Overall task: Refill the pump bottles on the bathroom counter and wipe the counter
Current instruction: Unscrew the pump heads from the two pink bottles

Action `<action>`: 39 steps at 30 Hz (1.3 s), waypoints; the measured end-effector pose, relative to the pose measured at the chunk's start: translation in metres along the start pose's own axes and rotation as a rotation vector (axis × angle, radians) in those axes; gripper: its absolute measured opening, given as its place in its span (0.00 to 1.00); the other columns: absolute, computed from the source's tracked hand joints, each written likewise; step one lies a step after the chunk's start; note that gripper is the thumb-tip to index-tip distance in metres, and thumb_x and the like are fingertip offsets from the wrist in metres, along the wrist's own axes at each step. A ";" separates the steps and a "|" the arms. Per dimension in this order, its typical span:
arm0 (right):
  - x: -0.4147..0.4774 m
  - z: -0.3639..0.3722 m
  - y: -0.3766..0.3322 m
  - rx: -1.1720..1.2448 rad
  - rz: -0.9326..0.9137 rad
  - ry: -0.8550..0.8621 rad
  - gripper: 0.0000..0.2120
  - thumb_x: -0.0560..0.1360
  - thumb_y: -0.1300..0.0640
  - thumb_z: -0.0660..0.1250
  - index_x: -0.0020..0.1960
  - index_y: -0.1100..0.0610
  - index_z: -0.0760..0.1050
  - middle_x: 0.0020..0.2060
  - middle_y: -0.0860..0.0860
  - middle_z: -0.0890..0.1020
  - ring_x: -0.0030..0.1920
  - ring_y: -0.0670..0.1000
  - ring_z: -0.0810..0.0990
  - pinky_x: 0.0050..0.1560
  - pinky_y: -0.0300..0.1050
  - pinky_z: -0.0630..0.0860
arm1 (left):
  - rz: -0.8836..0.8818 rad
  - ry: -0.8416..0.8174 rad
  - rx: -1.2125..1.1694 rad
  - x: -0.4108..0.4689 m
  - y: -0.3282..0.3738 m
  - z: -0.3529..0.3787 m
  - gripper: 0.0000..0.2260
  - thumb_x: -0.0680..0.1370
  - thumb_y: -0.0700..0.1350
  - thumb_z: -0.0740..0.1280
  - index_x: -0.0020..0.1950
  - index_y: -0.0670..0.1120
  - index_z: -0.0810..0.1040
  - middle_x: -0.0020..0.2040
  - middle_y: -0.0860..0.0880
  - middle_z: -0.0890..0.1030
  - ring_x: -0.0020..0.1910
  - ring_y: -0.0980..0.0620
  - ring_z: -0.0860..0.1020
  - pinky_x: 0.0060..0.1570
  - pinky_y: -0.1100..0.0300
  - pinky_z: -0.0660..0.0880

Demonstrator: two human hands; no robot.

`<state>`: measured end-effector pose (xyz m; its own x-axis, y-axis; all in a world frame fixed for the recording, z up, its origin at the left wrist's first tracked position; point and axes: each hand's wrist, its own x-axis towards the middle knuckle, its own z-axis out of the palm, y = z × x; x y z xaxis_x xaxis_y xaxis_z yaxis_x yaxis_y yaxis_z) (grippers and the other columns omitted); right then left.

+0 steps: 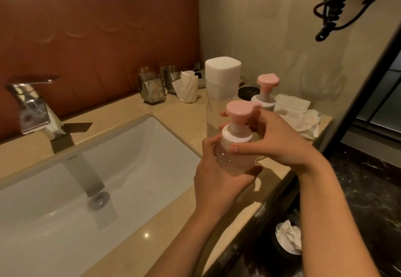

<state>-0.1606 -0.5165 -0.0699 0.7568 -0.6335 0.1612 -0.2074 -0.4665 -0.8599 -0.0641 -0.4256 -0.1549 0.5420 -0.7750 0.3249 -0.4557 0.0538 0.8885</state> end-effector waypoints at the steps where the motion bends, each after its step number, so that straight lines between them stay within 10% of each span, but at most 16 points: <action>1: -0.002 0.001 0.000 0.021 -0.002 -0.007 0.37 0.59 0.46 0.76 0.66 0.49 0.70 0.58 0.44 0.79 0.61 0.43 0.76 0.64 0.51 0.72 | -0.003 -0.005 0.001 0.000 0.001 0.000 0.37 0.60 0.56 0.79 0.58 0.67 0.58 0.51 0.70 0.72 0.50 0.72 0.72 0.48 0.73 0.70; 16: -0.012 0.032 0.006 -0.079 -0.172 0.405 0.26 0.62 0.45 0.77 0.56 0.44 0.70 0.52 0.41 0.77 0.54 0.43 0.75 0.50 0.35 0.72 | 0.021 0.034 -0.059 -0.002 0.004 0.004 0.35 0.60 0.56 0.77 0.58 0.65 0.58 0.50 0.65 0.74 0.51 0.63 0.76 0.52 0.54 0.78; 23: -0.007 0.018 0.009 0.059 -0.169 0.104 0.25 0.70 0.53 0.73 0.64 0.48 0.69 0.61 0.46 0.76 0.60 0.45 0.74 0.57 0.42 0.74 | 0.030 0.046 -0.067 -0.001 0.002 0.005 0.36 0.61 0.56 0.79 0.59 0.64 0.59 0.50 0.68 0.73 0.50 0.69 0.74 0.53 0.62 0.76; 32: 0.003 0.033 0.009 0.096 -0.183 0.382 0.32 0.61 0.48 0.79 0.60 0.50 0.69 0.50 0.45 0.79 0.50 0.44 0.78 0.46 0.35 0.76 | -0.005 0.063 -0.051 0.001 -0.002 0.009 0.36 0.62 0.53 0.79 0.57 0.68 0.57 0.45 0.71 0.71 0.44 0.75 0.72 0.48 0.69 0.71; 39: 0.001 0.025 0.017 0.316 -0.206 0.033 0.24 0.70 0.51 0.70 0.65 0.50 0.70 0.54 0.45 0.78 0.54 0.46 0.77 0.44 0.33 0.76 | 0.043 0.103 -0.052 0.000 -0.004 0.011 0.35 0.62 0.50 0.80 0.59 0.64 0.61 0.52 0.66 0.74 0.50 0.71 0.74 0.49 0.68 0.75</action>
<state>-0.1481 -0.5097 -0.0964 0.7411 -0.5683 0.3574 0.1522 -0.3763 -0.9139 -0.0697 -0.4329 -0.1620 0.5935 -0.7027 0.3924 -0.4441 0.1206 0.8878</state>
